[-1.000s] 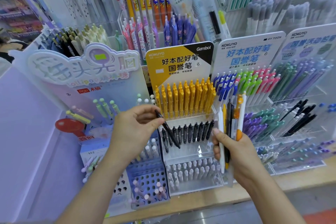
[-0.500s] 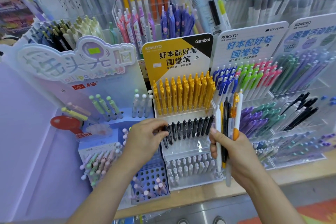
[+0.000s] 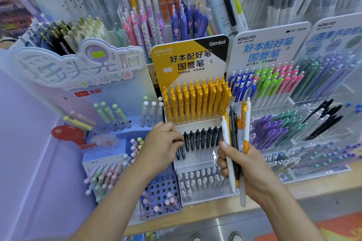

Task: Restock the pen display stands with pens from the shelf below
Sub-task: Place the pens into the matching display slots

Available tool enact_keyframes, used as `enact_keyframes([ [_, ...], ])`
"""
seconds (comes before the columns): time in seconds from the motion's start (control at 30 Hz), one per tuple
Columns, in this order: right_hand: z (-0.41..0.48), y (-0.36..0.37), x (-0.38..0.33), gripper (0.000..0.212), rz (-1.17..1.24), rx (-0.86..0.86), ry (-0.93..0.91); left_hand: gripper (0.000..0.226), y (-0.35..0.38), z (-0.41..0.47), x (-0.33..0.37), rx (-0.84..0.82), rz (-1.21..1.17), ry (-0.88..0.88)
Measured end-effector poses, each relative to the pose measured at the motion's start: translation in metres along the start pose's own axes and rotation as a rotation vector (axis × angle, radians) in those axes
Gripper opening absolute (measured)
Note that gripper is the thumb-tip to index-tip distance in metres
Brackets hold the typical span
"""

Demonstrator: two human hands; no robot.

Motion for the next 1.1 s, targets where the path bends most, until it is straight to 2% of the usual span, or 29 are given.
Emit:
enact_keyframes([
  [0.23, -0.003, 0.009, 0.007, 0.051, -0.024, -0.102, 0.003, 0.018, 0.002, 0.0, -0.003, -0.068, 0.018, -0.063],
  [0.33, -0.004, 0.011, 0.009, 0.045, -0.02, -0.108, 0.014, 0.023, -0.008, -0.001, 0.006, 0.002, -0.041, -0.12],
  [0.4, -0.005, 0.013, 0.009, 0.03, -0.008, -0.108, 0.028, 0.018, -0.022, -0.003, 0.015, 0.095, -0.206, -0.248],
  [0.47, -0.006, 0.014, 0.008, 0.024, -0.026, -0.103, 0.022, 0.012, -0.024, -0.005, 0.028, 0.078, -0.459, -0.408],
  [0.6, -0.009, 0.017, 0.005, 0.04, -0.117, -0.123, -0.021, 0.014, -0.015, -0.008, 0.045, -0.014, -0.786, -0.645],
  [0.7, -0.011, 0.019, 0.004, 0.036, -0.16, -0.154, -0.045, 0.023, -0.007, -0.013, 0.043, -0.048, -0.905, -0.765],
  [0.87, -0.014, 0.017, 0.009, 0.035, -0.165, -0.15, -0.024, 0.017, -0.009, -0.017, 0.042, -0.04, -0.932, -0.757],
  [1.0, -0.013, 0.009, 0.011, 0.029, -0.044, -0.1, 0.013, 0.018, -0.027, -0.017, 0.036, 0.124, -1.011, -0.767],
  [1.1, -0.011, -0.002, 0.009, 0.029, -0.074, -0.084, -0.02, 0.022, -0.046, -0.016, 0.032, 0.222, -1.03, -0.727],
])
Point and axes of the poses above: each hand's wrist, its own z-axis towards the middle knuckle, its own y-axis out of the palm, x = y × z, the point moved 8 cm from there along z, towards the middle knuckle, and after that the axes turned 13 degrees about x, right-handed, at the moved point
